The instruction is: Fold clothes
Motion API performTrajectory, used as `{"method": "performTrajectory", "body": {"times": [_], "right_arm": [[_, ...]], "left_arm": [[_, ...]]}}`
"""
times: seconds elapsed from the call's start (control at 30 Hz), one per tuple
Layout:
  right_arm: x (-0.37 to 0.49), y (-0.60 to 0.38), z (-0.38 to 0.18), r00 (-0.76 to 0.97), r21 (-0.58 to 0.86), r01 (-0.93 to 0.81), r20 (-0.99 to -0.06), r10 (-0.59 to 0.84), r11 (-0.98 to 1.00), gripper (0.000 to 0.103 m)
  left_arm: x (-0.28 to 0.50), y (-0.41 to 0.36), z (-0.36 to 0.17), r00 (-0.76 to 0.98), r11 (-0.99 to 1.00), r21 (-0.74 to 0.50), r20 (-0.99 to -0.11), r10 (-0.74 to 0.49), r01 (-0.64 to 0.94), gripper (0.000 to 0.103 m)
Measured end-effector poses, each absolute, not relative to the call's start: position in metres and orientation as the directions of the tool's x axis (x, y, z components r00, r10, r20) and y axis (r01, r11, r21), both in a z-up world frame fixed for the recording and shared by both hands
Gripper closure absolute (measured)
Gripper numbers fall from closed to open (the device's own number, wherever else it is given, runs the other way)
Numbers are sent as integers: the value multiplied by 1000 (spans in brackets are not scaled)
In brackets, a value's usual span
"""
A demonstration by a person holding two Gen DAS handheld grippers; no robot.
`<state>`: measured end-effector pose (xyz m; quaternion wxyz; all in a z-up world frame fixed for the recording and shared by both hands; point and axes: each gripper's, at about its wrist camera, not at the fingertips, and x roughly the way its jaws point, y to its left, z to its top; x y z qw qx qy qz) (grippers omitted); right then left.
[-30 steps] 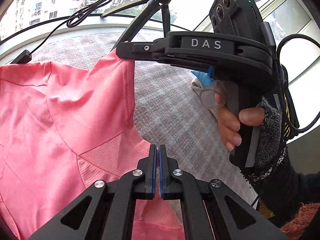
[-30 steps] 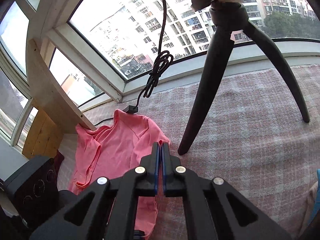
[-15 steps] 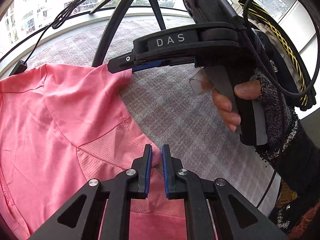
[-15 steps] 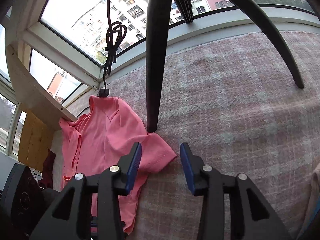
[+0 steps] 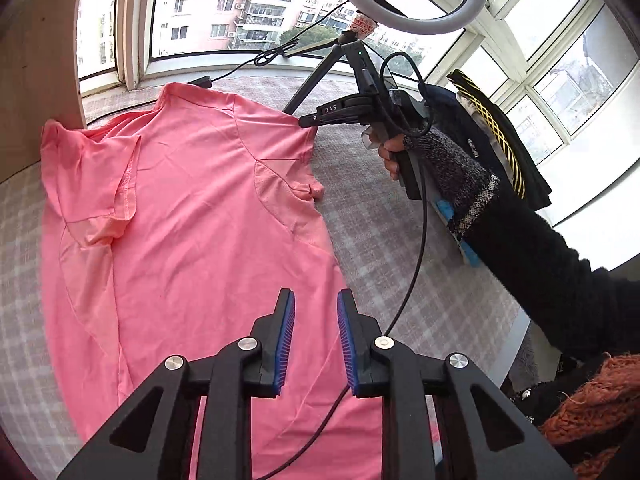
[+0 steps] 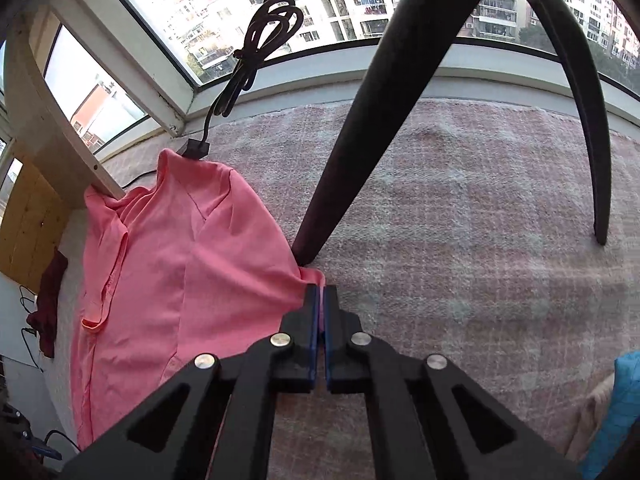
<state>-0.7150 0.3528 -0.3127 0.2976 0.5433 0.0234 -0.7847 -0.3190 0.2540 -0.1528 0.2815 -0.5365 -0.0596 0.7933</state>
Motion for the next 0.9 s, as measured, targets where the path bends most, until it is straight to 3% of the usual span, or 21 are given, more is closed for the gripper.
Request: {"method": "performTrajectory", "body": {"times": [0.23, 0.27, 0.33, 0.37, 0.47, 0.6, 0.67, 0.77, 0.9], "right_arm": [[-707, 336, -309, -269, 163, 536, -897, -351, -828, 101], [-706, 333, -308, -271, 148, 537, -902, -336, -830, 101], [-704, 328, -306, -273, 117, 537, -913, -304, -836, 101], [-702, 325, -306, -275, 100, 540, -917, -288, -835, 101], [-694, 314, -303, -287, 40, 567, -927, -242, -823, 101], [-684, 307, -301, -299, -3, 591, -930, -216, -806, 101], [-684, 309, -300, -284, 18, 590, -931, -228, -807, 101], [-688, 315, -299, -264, 45, 579, -934, -240, -814, 101], [-690, 314, -297, -260, 28, 592, -939, -224, -805, 101]], "left_arm": [[-181, 212, -122, -224, -774, -580, -744, 630, -253, 79], [-168, 209, -123, -218, -794, -561, -765, 606, -236, 77], [-144, 205, -124, -206, -830, -520, -806, 555, -202, 57], [-132, 202, -124, -198, -847, -499, -825, 530, -185, 54], [-113, 216, -146, -152, -851, -498, -840, 521, -166, 54], [-124, 285, -194, -116, -823, -471, -842, 527, -316, 54], [-128, 296, -206, -108, -814, -492, -832, 544, -308, 59], [-120, 276, -212, -65, -775, -588, -786, 615, -230, 62], [-74, 210, -234, 46, -758, -653, -757, 652, 0, 61]]}}
